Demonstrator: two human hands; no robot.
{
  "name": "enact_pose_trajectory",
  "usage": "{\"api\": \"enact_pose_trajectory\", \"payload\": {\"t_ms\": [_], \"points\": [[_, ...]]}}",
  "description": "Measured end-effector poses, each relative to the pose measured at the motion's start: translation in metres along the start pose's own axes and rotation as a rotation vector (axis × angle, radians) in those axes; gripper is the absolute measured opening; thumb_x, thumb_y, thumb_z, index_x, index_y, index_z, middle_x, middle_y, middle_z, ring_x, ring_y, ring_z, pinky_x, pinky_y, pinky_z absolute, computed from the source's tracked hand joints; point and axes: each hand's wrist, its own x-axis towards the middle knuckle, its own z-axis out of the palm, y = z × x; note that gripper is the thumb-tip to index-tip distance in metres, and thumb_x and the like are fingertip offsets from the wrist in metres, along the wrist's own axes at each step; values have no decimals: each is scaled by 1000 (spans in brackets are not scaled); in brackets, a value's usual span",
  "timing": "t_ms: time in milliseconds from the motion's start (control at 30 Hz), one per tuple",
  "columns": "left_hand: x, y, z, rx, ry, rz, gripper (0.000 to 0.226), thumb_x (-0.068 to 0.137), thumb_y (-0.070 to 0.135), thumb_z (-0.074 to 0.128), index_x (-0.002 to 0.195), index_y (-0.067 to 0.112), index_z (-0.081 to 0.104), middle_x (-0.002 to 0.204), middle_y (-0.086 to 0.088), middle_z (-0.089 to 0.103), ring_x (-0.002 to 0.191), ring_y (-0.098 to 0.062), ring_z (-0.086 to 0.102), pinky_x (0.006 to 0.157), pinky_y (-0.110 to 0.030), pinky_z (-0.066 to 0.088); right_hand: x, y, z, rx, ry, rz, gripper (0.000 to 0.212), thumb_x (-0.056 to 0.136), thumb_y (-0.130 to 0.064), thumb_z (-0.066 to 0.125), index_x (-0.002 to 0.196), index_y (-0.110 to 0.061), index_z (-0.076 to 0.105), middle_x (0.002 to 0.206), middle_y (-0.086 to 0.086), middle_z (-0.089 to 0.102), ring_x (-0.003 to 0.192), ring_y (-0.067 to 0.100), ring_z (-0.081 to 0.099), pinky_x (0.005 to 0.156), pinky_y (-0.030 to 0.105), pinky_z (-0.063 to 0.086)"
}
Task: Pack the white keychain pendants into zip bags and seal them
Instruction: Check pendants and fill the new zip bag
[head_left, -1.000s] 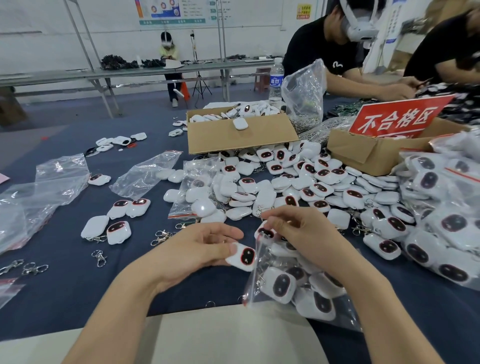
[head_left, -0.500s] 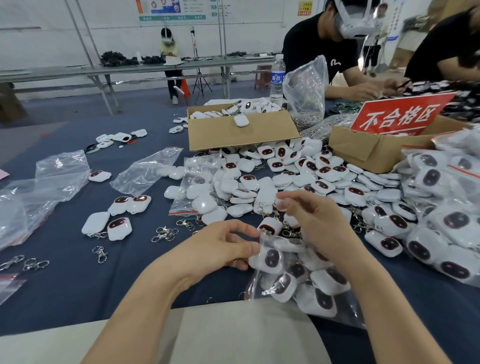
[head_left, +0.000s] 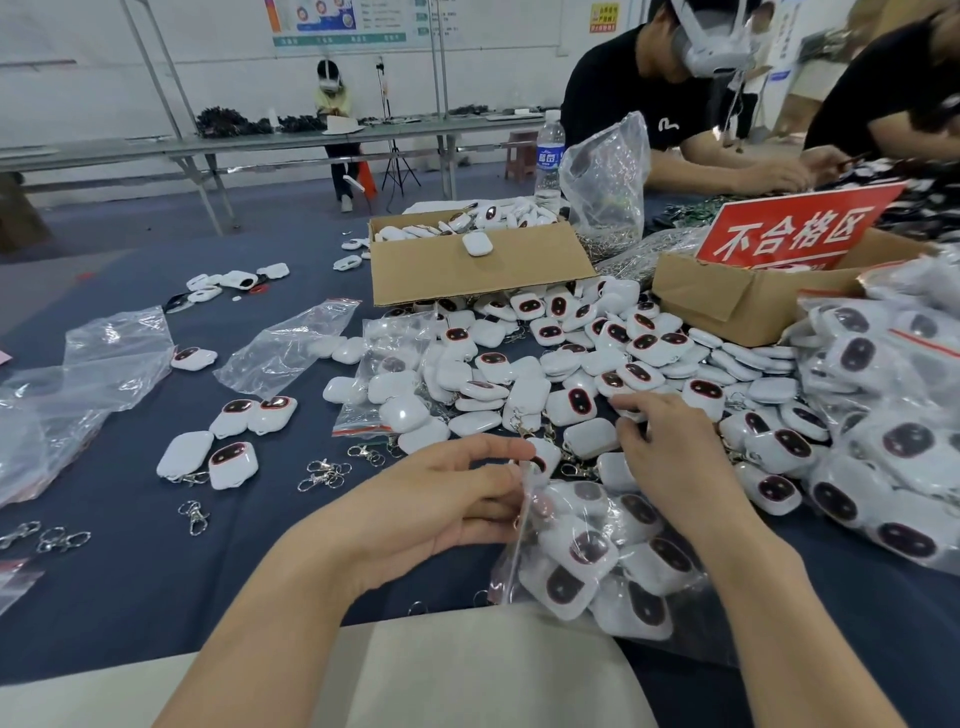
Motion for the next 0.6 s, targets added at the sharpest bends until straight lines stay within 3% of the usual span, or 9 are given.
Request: {"api": "enact_pose_trajectory", "payload": {"t_ms": [167,300,367,500,600], "points": [[-4,2,-3,17,-9,-34,29,103,15,53,131,12,60,119,-26,70,89,-27,69,84,-35,61,-2,1,-1,1,34,15,36,101,-17,50,136,-22,61,138,6,57,122,28,52,106,45,44],[-5,0,-9,2,-84,-48,35,99,25,58,132,15,61,116,-19,74,95,-30,73,84,-38,62,-3,0,-2,-23,21,49,37,102,-21,50,137,-24,59,138,4,54,118,26,52,101,44,46],[-3,0,-18,-4,32,-4,30,102,24,55,129,14,63,112,-17,75,92,-31,75,74,-35,62,-3,0,-2,-19,16,56,37,101,-20,51,137,-24,58,139,4,53,121,27,50,102,43,45],[6,-6,-36,-8,448,118,20,105,16,52,116,11,68,97,-12,77,79,-23,75,62,-29,61,-4,1,-2,23,15,80,41,99,-15,53,139,-23,57,142,4,50,125,28,47,103,37,40],[13,-13,-35,-14,547,181,21,105,11,49,111,11,69,89,-9,75,69,-17,71,58,-27,59,-3,2,-1,102,27,106,41,97,-13,55,137,-22,58,139,6,48,112,26,57,90,29,46]]}}
